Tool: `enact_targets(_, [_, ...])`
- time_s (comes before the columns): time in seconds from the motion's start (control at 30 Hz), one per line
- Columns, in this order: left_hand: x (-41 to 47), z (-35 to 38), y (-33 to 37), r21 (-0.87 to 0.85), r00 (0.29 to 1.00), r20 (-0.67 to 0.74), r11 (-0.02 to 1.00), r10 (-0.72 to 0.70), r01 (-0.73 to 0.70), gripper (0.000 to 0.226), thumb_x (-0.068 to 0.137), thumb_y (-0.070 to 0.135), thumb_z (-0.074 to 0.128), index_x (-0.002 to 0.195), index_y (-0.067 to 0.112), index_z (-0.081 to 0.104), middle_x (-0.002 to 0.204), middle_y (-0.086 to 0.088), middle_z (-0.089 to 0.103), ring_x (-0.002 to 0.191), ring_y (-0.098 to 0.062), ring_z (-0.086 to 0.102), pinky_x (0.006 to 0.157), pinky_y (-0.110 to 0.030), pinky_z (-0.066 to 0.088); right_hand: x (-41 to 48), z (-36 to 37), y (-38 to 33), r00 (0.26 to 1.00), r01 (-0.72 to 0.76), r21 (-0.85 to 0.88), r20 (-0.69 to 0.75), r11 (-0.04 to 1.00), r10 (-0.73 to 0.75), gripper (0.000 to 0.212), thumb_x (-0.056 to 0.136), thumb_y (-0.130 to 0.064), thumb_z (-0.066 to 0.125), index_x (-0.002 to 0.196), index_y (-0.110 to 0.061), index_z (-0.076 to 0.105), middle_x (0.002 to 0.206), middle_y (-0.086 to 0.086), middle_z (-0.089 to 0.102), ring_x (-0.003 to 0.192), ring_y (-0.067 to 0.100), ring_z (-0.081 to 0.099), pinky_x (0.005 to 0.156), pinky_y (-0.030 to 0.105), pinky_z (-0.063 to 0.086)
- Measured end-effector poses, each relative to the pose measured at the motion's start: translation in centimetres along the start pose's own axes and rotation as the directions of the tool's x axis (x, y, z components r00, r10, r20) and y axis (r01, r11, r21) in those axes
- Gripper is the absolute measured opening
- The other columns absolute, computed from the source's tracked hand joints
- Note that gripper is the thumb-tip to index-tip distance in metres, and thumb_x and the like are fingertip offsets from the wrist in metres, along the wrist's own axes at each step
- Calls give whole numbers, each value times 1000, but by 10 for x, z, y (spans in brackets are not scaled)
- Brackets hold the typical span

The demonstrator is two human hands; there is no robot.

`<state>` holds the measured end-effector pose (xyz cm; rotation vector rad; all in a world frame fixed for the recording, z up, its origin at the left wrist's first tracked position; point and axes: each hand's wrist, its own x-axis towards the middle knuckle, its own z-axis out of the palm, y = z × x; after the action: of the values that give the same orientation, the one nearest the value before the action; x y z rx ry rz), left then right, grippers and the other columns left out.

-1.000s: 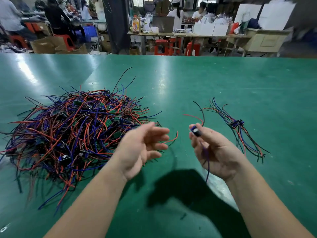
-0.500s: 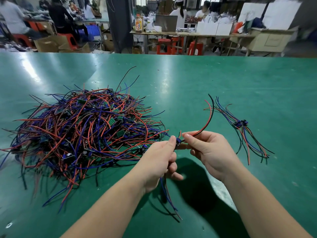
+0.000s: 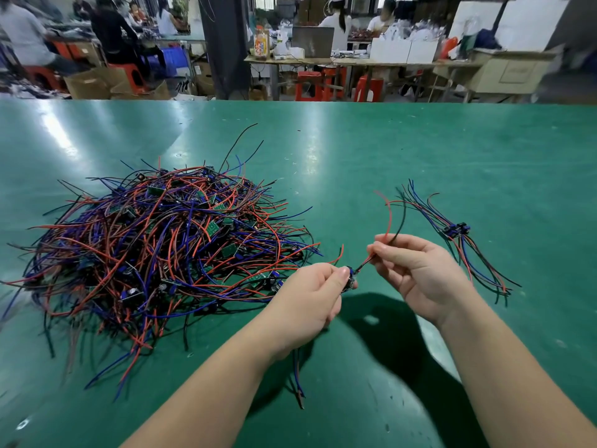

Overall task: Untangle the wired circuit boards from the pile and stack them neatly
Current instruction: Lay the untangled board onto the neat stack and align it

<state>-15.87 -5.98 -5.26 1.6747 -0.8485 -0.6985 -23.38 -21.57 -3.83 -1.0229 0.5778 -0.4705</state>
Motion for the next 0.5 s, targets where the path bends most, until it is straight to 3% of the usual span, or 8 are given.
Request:
enact_targets(0.23, [0,-3,-1,140,999,36,989,39,-44,31,102,29,39,91,10,61,38,11,45,35,-2,34,40,-14,27,5,-23,-17,998,-55,34,-27,998,56,14,63,-3,66,76,-4,61,60,8,68,52,13,68,48,14,52])
enact_targets(0.37, [1,-7,-1,194,998,27,979,63,-67,30,101,29,39,88,15,61,38,12,46,38,-1,36,46,-17,31,9,-36,-26,996,-53,164,-61,985,64,4,83,-4,59,79,-4,60,60,8,69,53,12,69,45,10,50])
enact_targets(0.5, [1,-6,-3,256,997,38,964,67,-75,27,101,30,40,81,24,57,38,13,47,39,-1,38,50,-23,32,12,-44,-27,997,-11,83,-73,996,17,7,88,-3,56,81,-1,60,60,7,68,53,12,69,47,11,51])
